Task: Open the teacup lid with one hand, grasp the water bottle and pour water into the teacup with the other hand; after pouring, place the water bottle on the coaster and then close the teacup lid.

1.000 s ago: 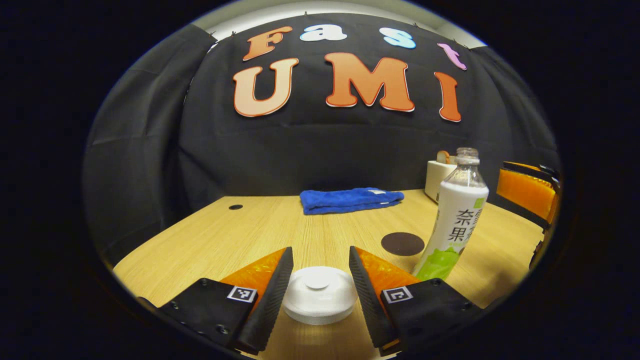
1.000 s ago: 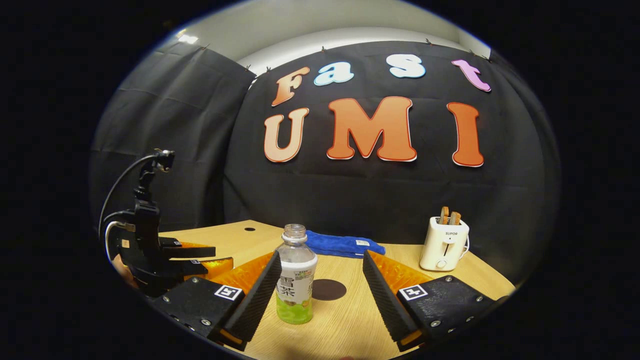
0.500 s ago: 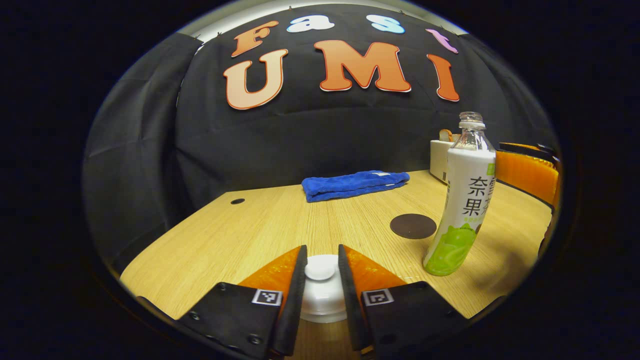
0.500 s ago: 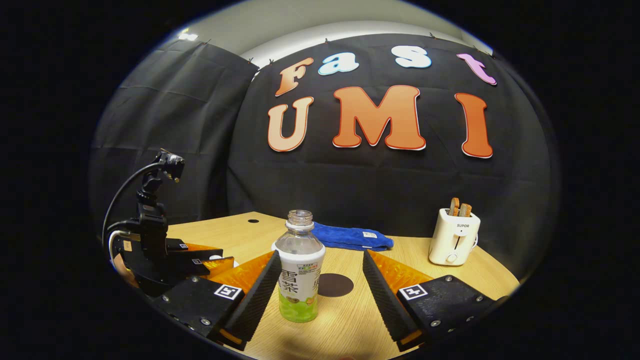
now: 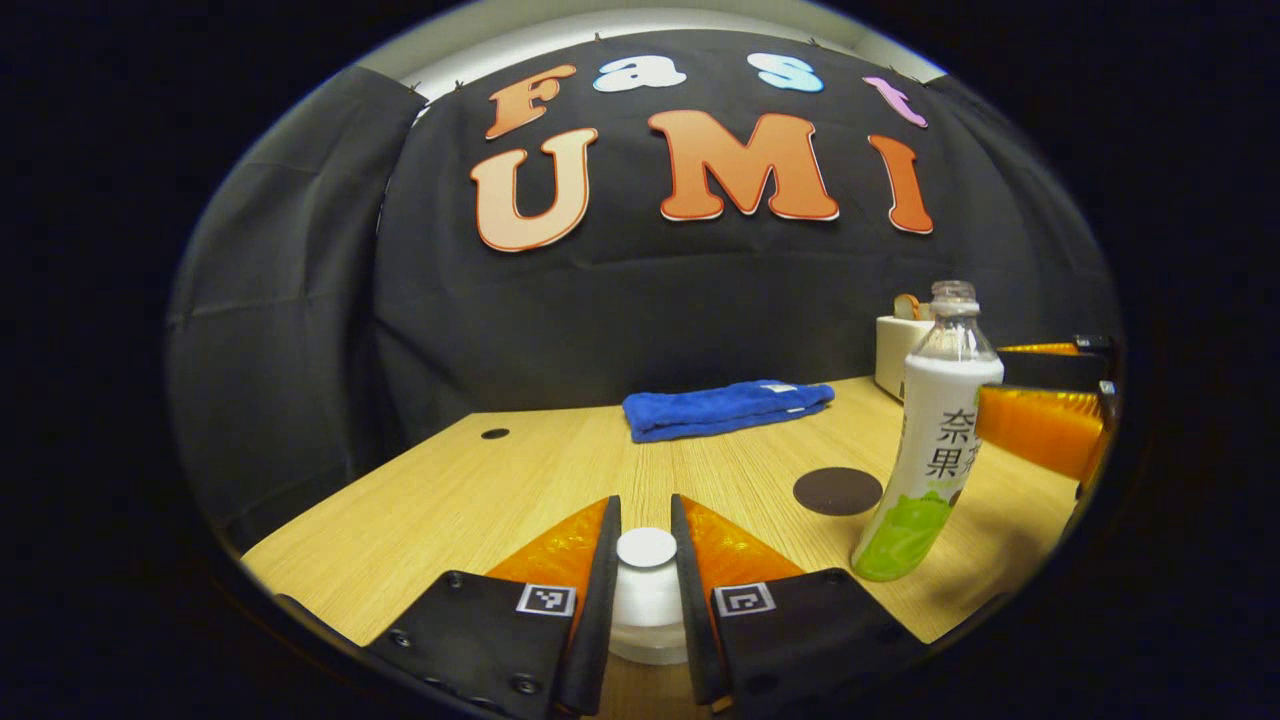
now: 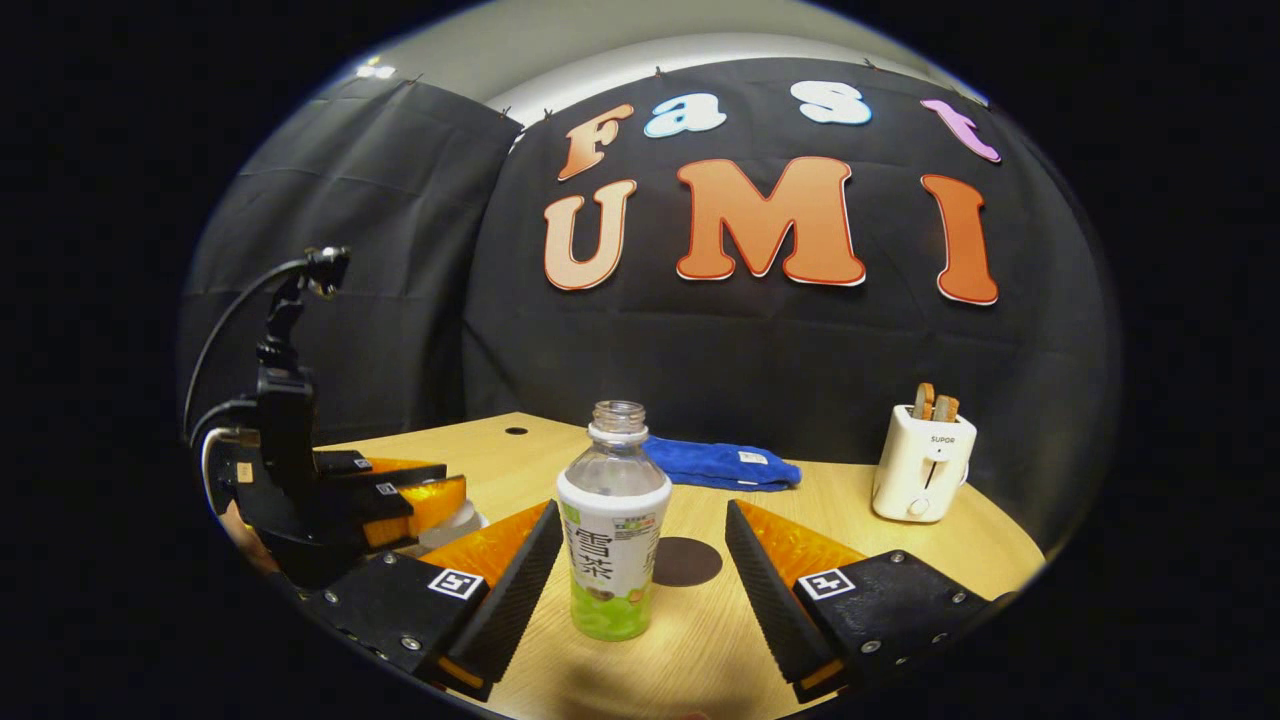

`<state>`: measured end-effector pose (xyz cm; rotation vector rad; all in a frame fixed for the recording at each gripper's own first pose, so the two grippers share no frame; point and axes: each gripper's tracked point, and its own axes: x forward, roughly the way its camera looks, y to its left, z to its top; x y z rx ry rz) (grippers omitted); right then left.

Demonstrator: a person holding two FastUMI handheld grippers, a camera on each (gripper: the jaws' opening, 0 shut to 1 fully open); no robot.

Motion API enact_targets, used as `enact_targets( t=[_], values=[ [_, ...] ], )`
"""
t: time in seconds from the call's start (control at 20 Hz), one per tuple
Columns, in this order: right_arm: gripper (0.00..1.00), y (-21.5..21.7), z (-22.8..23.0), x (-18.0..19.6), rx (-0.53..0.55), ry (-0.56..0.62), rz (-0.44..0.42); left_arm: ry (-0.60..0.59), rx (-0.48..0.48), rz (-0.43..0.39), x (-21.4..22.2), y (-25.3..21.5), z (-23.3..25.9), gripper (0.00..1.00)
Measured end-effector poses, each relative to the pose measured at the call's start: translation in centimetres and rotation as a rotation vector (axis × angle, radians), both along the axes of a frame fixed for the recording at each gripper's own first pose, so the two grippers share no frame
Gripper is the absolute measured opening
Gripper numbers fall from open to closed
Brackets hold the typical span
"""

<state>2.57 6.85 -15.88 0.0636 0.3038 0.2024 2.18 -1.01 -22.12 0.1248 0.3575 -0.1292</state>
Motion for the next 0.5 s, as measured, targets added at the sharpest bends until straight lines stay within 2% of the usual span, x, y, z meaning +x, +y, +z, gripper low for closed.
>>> enact_targets(
  t=[0.25, 0.3, 0.5],
  values=[
    [0.98, 2.1, -2.3, 0.1, 0.008, 0.065, 0.039, -0.072, -0.031, 0.029, 0.2, 1.2, 3.1, 0.36],
    [0.98, 2.5, -2.9, -0.1, 0.021, 0.092, 0.047, -0.078, -0.032, 0.032, 0.2, 1.4, 3.4, 0.33],
    [0.98, 3.2, -4.5, -0.2, 0.025, 0.155, 0.051, -0.046, -0.052, 0.025, -0.1, 1.4, 2.1, 0.36]
  ],
)
